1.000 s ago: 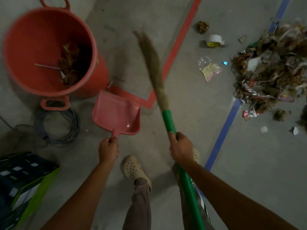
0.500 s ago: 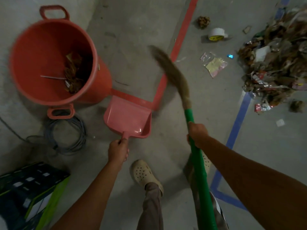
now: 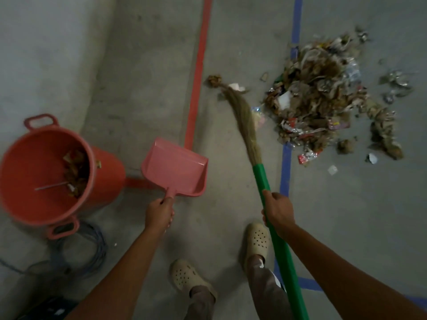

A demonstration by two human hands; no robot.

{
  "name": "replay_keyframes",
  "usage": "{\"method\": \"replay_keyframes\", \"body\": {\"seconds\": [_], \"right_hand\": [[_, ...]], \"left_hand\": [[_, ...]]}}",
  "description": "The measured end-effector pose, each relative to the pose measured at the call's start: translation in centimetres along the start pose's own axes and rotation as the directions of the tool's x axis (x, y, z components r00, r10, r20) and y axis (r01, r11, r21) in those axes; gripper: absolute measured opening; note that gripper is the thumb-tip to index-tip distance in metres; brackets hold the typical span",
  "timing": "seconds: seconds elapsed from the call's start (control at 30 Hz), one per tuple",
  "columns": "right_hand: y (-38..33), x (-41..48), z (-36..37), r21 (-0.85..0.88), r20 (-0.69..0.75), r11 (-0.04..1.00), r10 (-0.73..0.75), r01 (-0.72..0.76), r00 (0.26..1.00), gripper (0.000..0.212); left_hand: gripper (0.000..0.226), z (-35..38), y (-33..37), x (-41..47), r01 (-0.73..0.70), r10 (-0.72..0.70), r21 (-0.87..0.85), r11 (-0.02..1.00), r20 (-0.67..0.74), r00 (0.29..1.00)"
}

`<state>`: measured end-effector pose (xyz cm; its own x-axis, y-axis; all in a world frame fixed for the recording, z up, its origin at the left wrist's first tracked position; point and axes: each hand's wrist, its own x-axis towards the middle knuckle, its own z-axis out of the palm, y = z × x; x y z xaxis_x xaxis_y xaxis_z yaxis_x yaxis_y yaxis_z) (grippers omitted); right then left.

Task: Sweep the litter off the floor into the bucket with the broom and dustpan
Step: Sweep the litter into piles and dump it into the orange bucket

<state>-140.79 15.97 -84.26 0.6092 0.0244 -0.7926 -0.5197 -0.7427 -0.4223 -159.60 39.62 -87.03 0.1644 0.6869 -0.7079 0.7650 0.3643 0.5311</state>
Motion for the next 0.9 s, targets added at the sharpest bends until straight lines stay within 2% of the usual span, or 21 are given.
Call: {"method": "replay_keyframes", "body": {"seconds": [0.13, 0.33, 0.53, 0.63, 0.77, 0.9], "right_hand": [[-2.5, -1.4, -3.6, -0.017, 0.095, 0.999, -0.025, 0.027, 0.995, 0.033], [-9.0, 1.3, -6.4, -0.079, 0.112, 0.995, -0.053, 0.062, 0.992, 0.030], [-18.5, 10.8, -2.2, -0.104, 0.099, 0.989, -0.091, 0.102, 0.991, 0.035], [-22.8, 17.0, 2.1, -0.184, 0.112, 0.976, -0.094, 0.113, 0.989, 0.041], [-26.5, 23.6, 7.4, -0.282, 0.129, 0.959, 0.024, 0.014, 0.991, 0.042], [-26.7, 27.5, 9.4, -0.231, 0.080, 0.962, 0.169, -0.146, 0.982, 0.040]], "left_hand": [[0.054, 0.7, 5.8, -1.8, -0.054, 0.055, 0.031, 0.998, -0.033, 0.998], [0.055, 3.0, 13.4, 1.1, -0.104, 0.105, 0.018, 0.994, -0.043, 0.994], [0.054, 5.5, 19.0, 11.4, -0.124, 0.126, 0.040, 0.991, -0.049, 0.991], [0.050, 6.8, 21.0, 17.5, -0.152, 0.153, 0.042, 0.987, -0.024, 0.988], [0.039, 8.0, 22.6, 24.1, -0.164, 0.163, 0.077, 0.983, 0.015, 0.986], [0.041, 9.4, 24.0, 28.7, -0.168, 0.164, 0.137, 0.976, 0.045, 0.986]]}}
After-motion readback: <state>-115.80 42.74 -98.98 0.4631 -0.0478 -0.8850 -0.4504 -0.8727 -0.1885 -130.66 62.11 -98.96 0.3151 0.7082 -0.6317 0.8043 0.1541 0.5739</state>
